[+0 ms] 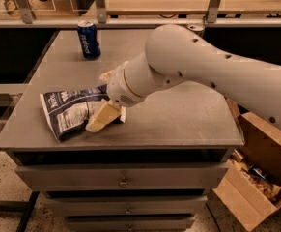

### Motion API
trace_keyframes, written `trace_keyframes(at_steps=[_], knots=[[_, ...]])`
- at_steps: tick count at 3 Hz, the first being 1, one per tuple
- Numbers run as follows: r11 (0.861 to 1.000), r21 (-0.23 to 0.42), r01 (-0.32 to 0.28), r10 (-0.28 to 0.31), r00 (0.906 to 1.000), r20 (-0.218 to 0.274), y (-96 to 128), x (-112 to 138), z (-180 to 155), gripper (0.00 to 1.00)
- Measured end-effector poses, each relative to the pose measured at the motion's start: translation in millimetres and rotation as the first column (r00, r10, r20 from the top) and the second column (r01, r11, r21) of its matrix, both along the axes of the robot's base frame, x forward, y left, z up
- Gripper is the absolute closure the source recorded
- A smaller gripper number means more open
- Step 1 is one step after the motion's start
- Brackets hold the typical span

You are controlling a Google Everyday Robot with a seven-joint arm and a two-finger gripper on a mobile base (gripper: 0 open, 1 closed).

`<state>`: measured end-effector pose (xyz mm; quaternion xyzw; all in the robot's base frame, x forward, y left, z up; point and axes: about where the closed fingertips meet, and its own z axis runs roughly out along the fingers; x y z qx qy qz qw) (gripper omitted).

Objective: Move blue chip bag near pepsi can

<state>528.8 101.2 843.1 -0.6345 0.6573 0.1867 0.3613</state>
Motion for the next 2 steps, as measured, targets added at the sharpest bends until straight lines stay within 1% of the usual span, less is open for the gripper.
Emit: trace_keyframes(at_steps=[2], knots=[[1.0,-0.012,0.0,0.0,0.9998,-0.018,12.5,-3.0,-6.7,0.64]])
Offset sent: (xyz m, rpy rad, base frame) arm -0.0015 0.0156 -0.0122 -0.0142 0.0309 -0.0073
